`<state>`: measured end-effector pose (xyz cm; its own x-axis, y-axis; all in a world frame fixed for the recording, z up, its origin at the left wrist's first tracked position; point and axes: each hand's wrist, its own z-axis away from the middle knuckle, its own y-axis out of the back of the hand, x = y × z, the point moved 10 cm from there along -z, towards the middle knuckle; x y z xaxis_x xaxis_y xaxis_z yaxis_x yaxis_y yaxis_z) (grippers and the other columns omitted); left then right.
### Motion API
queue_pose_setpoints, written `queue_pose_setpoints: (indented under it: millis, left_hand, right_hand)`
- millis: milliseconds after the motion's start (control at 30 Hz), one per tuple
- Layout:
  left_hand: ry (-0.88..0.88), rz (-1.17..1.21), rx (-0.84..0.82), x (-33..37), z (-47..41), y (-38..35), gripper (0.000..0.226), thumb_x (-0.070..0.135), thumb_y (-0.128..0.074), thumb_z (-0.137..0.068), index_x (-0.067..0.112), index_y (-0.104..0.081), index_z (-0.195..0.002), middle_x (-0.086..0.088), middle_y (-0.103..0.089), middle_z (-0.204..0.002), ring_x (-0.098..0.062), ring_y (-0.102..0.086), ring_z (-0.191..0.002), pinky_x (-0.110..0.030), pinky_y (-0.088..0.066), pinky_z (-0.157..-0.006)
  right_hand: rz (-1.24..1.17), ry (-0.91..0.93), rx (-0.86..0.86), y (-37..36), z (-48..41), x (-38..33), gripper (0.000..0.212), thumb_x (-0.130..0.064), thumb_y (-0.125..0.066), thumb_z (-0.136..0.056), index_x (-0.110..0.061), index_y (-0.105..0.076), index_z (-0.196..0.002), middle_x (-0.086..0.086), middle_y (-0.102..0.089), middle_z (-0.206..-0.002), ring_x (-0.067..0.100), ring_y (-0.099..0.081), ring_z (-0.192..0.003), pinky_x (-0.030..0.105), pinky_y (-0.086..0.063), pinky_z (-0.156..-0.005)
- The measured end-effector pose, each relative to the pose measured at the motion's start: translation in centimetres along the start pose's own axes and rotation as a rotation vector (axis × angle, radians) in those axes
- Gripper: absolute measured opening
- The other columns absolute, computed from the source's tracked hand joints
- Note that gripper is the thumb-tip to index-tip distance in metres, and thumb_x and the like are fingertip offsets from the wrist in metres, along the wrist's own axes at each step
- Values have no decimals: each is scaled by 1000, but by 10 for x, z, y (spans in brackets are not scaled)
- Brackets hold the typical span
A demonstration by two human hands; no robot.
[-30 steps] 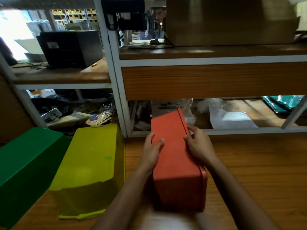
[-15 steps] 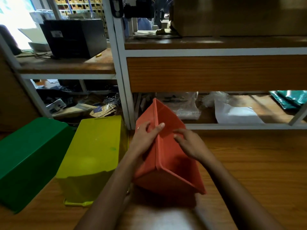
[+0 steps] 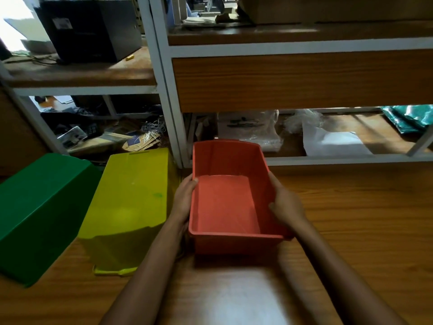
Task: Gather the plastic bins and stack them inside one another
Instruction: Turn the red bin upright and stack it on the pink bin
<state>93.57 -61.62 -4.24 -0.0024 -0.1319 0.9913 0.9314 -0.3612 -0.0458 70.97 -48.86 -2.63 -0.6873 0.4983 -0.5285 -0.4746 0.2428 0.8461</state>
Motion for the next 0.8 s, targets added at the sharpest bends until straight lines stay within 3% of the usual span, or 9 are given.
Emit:
queue_pose_setpoints:
  millis: [67, 100, 200, 267, 333, 433, 567, 667, 800]
  left_hand:
    - [63, 38, -30, -9, 0, 3, 22, 24, -47, -102, 28, -67, -109, -1, -76, -100, -14, -73, -87, -25, -57, -68]
    - [95, 38, -43, -11, -1, 5, 23, 26, -46, -103, 26, -67, -112, -6, -76, -105, -18, -73, -91, -29, -58, -71]
    - [156, 33, -49, -13, -2, 7, 28, 28, -43, -104, 17, -67, -116, -11, -75, -105, -21, -72, -89, -34, -57, -76]
    - [201, 49, -56, -15, 0, 2, 28, 31, -44, -104, 18, -67, -111, -12, -74, -103, -23, -72, -89, -39, -57, -81]
    - [210, 47, -88, -15, 3, -6, 28, 36, -42, -103, 22, -66, -108, -13, -72, -108, -27, -70, -98, -44, -56, -89]
    - [172, 45, -120, -14, 5, -17, 33, 41, -43, -102, 22, -60, -124, -12, -68, -120, -29, -67, -109, -50, -53, -96]
    - [92, 13, -214, -14, 8, -44, 34, 41, -40, -103, 25, -57, -129, -9, -66, -126, -28, -64, -116, -53, -48, -102]
    - [60, -3, -277, -12, 14, -72, 31, 41, -40, -103, 33, -59, -126, -3, -64, -131, -24, -60, -122, -51, -46, -105]
    - [41, 19, -369, -17, 26, -120, 41, 48, -44, -98, 30, -57, -133, -5, -63, -134, -27, -58, -125, -54, -43, -107]
  right_hand:
    - [-49, -46, 43, 0, 3, 0, 78, -10, -53, -94, -35, -11, -155, -6, -57, -87, 12, -59, -71, 28, -47, -56]
    - [-87, -83, 68, 0, 4, 2, 76, -14, -54, -95, -30, -13, -156, -2, -62, -94, 15, -61, -75, 29, -47, -59]
    - [-310, -270, 69, -5, 4, 21, 68, -37, -59, -94, -18, -29, -152, 12, -63, -127, 29, -65, -104, 42, -52, -86]
    - [-489, -368, -27, -17, 7, 30, 51, -49, -54, -93, -15, -54, -132, 12, -66, -122, 29, -65, -104, 48, -51, -94]
    - [-614, -397, -129, -25, 15, 30, 40, -52, -47, -96, -18, -66, -105, 9, -72, -102, 26, -68, -92, 47, -53, -88]
    - [-739, -382, -141, -24, 25, 32, 36, -46, -50, -97, -16, -68, -107, 8, -74, -99, 26, -71, -90, 41, -55, -78]
    - [-718, -347, 13, -6, 43, 51, 49, -54, -58, -84, -22, -62, -121, 5, -71, -107, 27, -69, -97, 50, -54, -92]
    - [-698, -372, 130, 12, 60, 76, 50, -51, -65, -76, -22, -63, -116, 4, -72, -102, 26, -68, -93, 52, -55, -90]
    - [-679, -402, 260, 41, 91, 111, 48, -50, -70, -71, -24, -64, -111, 2, -73, -99, 25, -70, -90, 52, -56, -87]
